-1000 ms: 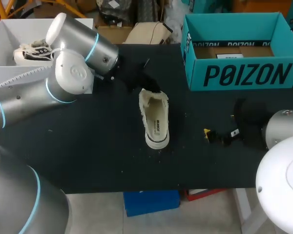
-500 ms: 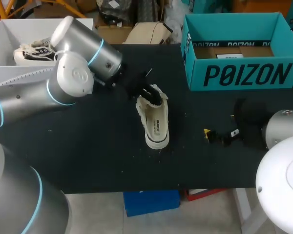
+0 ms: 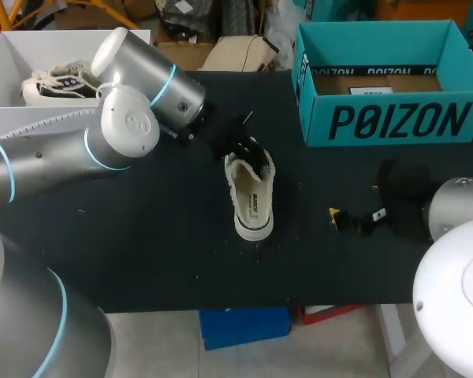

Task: Take the shoe out of the shoebox, open the shoe tongue, remove and reinsert the insole, then place the shoe into the shoebox

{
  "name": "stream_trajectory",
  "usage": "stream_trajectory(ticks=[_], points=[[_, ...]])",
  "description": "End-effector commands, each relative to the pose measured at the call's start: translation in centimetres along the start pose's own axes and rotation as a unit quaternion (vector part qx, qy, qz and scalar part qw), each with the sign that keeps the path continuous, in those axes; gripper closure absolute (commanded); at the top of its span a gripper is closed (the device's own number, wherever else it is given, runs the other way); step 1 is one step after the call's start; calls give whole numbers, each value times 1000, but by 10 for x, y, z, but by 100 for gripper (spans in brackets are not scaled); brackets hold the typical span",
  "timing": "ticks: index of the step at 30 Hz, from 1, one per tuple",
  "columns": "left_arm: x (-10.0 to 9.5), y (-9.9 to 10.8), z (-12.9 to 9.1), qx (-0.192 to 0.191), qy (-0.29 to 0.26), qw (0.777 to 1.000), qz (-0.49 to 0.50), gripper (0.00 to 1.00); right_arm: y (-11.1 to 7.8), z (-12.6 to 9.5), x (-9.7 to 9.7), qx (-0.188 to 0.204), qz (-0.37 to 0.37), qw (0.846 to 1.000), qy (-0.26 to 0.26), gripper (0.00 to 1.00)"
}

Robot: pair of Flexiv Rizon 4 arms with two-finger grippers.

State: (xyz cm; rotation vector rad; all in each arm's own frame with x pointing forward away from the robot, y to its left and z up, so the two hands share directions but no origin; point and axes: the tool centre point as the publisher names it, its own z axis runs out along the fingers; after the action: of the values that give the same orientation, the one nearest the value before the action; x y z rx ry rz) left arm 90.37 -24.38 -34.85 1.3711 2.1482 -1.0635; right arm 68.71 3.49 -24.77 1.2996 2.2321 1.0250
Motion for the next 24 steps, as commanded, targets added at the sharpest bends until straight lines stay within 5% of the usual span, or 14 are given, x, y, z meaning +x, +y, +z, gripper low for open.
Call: stream_trajectory(ticks=[1, 6, 16, 18, 19, 20, 21, 23, 24], points=[[-11, -10, -28, -25, -4, 1000, 15, 100, -2, 0, 1, -2, 0, 1000, -1, 0], [-18, -13, -58, -60, -8, 998, 30, 100, -2, 0, 1, -2, 0, 1000, -1, 0], [7, -18, -83, -101, 63, 992, 39, 100, -2, 0, 1, -2, 0, 1000, -1, 0], [15, -20, -86, -108, 89, 989, 44, 80, -2, 0, 1, -2, 0, 1000, -1, 0], [19, -21, -87, -110, 97, 988, 46, 79, -2, 0, 1, -2, 0, 1000, -1, 0], [23, -21, -87, -114, 104, 987, 47, 88, -2, 0, 1, -2, 0, 1000, -1, 0], [26, -20, -88, -119, 111, 986, 46, 85, -2, 0, 1, -2, 0, 1000, -1, 0], [31, -18, -90, -127, 118, 984, 44, 58, -2, 0, 1, -2, 0, 1000, -1, 0], [33, -17, -91, -128, 118, 984, 44, 55, -2, 0, 1, -2, 0, 1000, -1, 0]])
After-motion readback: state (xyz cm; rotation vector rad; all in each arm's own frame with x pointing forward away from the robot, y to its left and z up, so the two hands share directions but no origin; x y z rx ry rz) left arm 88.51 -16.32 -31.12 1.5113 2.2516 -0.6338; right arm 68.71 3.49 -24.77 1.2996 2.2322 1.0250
